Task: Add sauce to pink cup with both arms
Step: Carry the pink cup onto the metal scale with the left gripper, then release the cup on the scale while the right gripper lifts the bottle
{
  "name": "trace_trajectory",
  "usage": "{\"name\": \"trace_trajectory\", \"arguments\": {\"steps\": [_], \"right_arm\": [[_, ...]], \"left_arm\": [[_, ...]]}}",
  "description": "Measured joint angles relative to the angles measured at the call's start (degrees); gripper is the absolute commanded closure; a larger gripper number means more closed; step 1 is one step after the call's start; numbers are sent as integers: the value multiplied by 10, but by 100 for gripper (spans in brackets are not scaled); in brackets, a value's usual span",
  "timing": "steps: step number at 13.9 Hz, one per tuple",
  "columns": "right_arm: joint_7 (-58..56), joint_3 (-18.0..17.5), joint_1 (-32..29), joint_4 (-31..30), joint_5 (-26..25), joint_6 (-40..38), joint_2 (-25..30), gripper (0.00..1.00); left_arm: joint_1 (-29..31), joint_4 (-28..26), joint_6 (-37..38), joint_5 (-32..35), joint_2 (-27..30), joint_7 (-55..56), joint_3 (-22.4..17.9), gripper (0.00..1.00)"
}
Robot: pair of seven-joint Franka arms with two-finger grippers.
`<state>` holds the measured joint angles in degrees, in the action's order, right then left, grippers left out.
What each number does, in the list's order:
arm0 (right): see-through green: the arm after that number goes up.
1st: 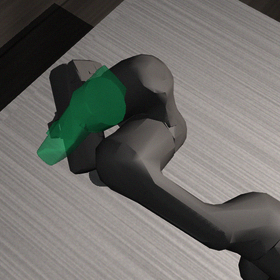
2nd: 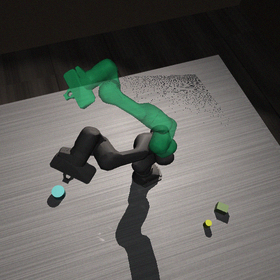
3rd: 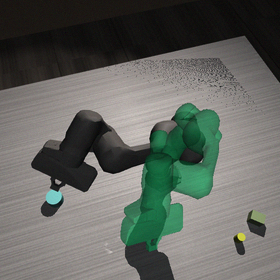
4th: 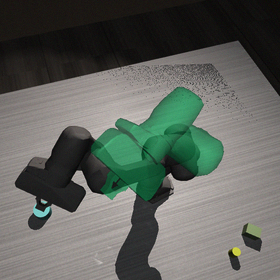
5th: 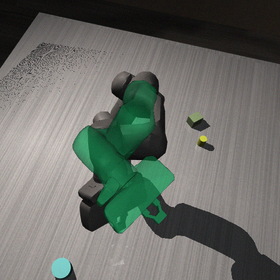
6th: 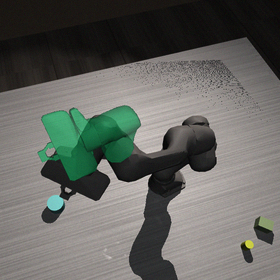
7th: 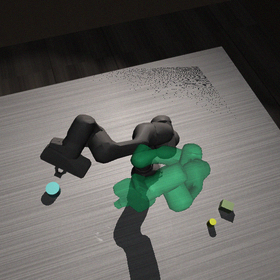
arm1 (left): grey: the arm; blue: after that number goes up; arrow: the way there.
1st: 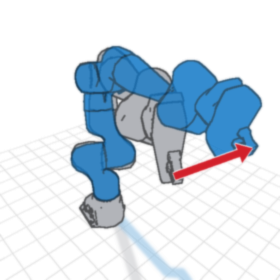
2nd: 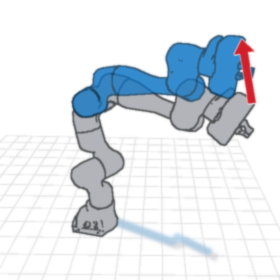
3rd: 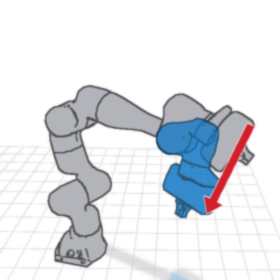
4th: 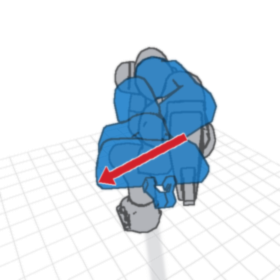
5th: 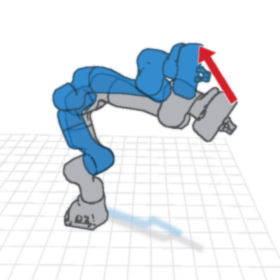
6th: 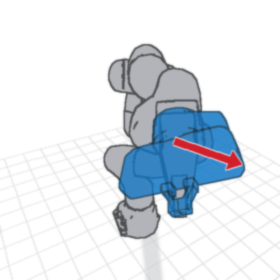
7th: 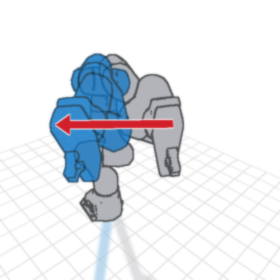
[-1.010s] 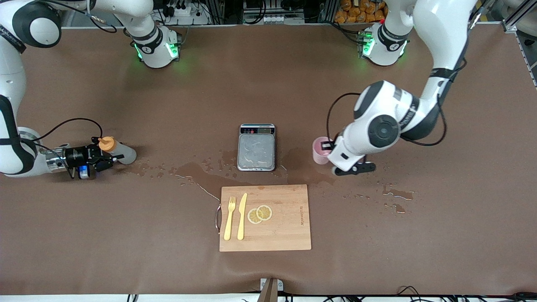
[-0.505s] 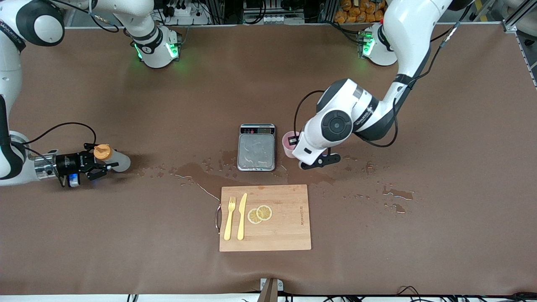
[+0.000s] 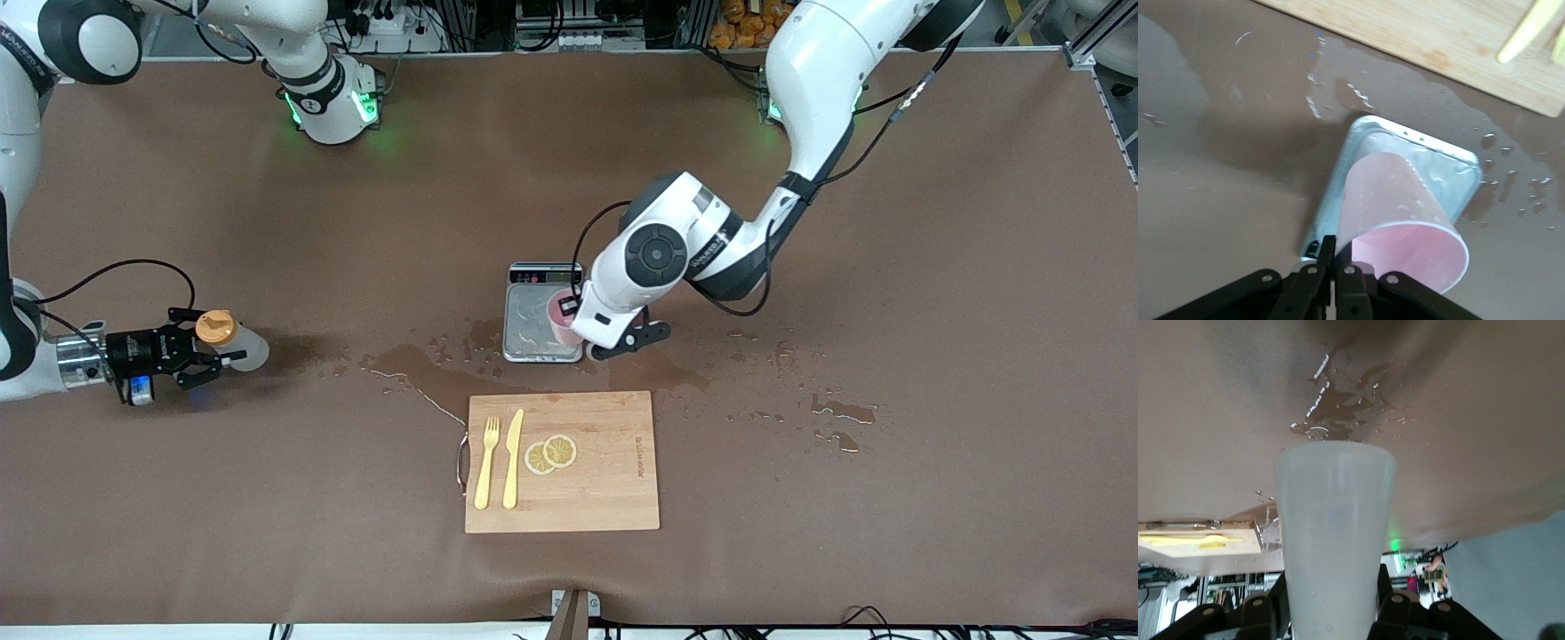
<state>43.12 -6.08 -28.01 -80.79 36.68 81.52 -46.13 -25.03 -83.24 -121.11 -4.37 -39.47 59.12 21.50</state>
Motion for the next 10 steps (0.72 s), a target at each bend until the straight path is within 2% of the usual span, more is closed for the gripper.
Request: {"name": "trace_trajectory", "arguments": {"steps": [6,10], "right_arm": [[70,0,44,8,-87,40,84,52],[111,0,63,8,-109,49,116,52]], "left_arm": [[-27,2,-35,0,-26,5,-1,100],[-34,3,-36,0,-29,5,-1,100]]}}
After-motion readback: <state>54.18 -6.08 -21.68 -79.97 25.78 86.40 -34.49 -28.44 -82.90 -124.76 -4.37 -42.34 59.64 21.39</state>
